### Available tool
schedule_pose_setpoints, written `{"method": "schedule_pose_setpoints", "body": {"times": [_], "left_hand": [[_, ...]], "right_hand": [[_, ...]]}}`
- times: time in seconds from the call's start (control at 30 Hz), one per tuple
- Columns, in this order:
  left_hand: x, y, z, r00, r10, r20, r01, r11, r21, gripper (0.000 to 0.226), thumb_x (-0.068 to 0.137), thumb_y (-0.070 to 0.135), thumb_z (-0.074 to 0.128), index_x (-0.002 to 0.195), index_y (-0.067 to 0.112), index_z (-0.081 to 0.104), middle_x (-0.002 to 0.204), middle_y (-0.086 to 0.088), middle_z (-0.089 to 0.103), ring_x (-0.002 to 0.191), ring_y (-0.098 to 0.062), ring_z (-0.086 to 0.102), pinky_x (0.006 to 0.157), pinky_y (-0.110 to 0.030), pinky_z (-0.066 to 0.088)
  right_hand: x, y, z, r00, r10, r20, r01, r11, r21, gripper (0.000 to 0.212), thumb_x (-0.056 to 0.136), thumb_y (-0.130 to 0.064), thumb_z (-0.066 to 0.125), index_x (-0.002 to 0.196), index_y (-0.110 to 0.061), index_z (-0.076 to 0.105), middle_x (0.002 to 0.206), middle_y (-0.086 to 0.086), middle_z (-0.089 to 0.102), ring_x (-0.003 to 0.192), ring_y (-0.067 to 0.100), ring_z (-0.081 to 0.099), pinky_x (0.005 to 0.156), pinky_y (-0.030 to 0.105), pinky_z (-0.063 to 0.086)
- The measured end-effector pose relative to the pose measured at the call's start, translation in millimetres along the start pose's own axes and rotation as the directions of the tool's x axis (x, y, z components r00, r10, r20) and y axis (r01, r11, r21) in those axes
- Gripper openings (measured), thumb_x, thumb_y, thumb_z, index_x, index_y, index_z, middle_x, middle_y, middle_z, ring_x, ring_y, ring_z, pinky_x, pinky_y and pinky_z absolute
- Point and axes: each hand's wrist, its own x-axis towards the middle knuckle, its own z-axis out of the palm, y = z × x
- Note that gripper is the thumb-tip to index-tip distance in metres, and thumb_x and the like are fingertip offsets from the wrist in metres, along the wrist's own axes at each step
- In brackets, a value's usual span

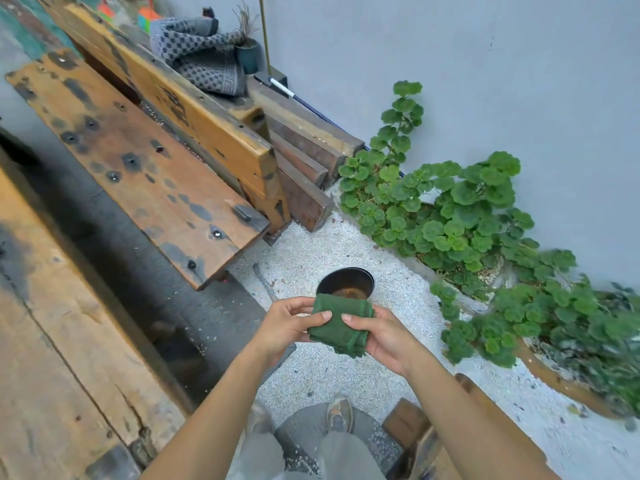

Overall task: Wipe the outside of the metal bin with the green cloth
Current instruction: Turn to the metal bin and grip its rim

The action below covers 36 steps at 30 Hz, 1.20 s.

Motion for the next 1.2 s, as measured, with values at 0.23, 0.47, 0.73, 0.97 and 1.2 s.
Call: {"method": "schedule_pose_setpoints", "body": {"times": [0.23, 0.47, 0.73, 0.97, 1.2], "left_hand": [[46, -21, 13, 0.994, -0.099, 0.040, 0.096, 0.992, 0.077, 0.026, 0.079, 0.012, 0.088, 0.104, 0.011, 0.080, 0.104, -0.013, 0.080, 0.093, -0.031, 0.078, 0.073, -0.039, 0.064], [127, -58, -2, 0.985, -0.173, 0.008, 0.170, 0.972, 0.160, 0.021, 0.085, 0.017, 0.083, 0.105, 0.011, 0.079, 0.102, -0.012, 0.080, 0.082, -0.024, 0.077, 0.067, -0.029, 0.060], [234, -135, -37, 0.987, -0.157, 0.028, 0.130, 0.892, 0.433, 0.025, 0.087, 0.011, 0.075, 0.082, 0.034, 0.081, 0.079, 0.005, 0.077, 0.070, -0.015, 0.070, 0.062, -0.028, 0.055], [322, -237, -32, 0.997, -0.022, 0.075, -0.043, 0.650, 0.759, 0.008, 0.089, 0.027, 0.073, 0.086, 0.033, 0.078, 0.089, 0.019, 0.076, 0.075, 0.001, 0.069, 0.078, -0.024, 0.052], [412, -314, -5, 0.985, 0.128, 0.119, -0.159, 0.373, 0.914, 0.034, 0.097, 0.022, 0.063, 0.131, 0.021, 0.071, 0.128, -0.001, 0.071, 0.116, -0.023, 0.067, 0.100, -0.038, 0.052]], "right_hand": [[12, 22, -37, 0.988, 0.018, -0.150, -0.004, 0.996, 0.094, 0.037, 0.086, -0.006, 0.073, 0.123, -0.003, 0.067, 0.125, 0.024, 0.066, 0.116, 0.041, 0.063, 0.099, 0.060, 0.048], [53, 52, -83, 0.915, 0.017, -0.404, 0.092, 0.964, 0.249, 0.044, 0.079, -0.006, 0.077, 0.121, -0.003, 0.067, 0.121, 0.023, 0.069, 0.112, 0.040, 0.065, 0.099, 0.064, 0.046], [124, 109, -143, 0.815, 0.077, -0.575, 0.170, 0.916, 0.364, 0.041, 0.084, -0.004, 0.073, 0.124, -0.003, 0.064, 0.120, 0.023, 0.069, 0.111, 0.042, 0.065, 0.097, 0.066, 0.046], [191, 188, -219, 0.820, 0.128, -0.559, 0.156, 0.889, 0.431, 0.040, 0.083, -0.007, 0.073, 0.122, -0.004, 0.067, 0.121, 0.023, 0.069, 0.111, 0.040, 0.066, 0.100, 0.060, 0.047], [250, 239, -310, 0.829, 0.149, -0.539, 0.118, 0.895, 0.430, 0.035, 0.086, -0.006, 0.072, 0.121, -0.006, 0.068, 0.119, 0.021, 0.070, 0.108, 0.038, 0.068, 0.081, 0.047, 0.057]]}}
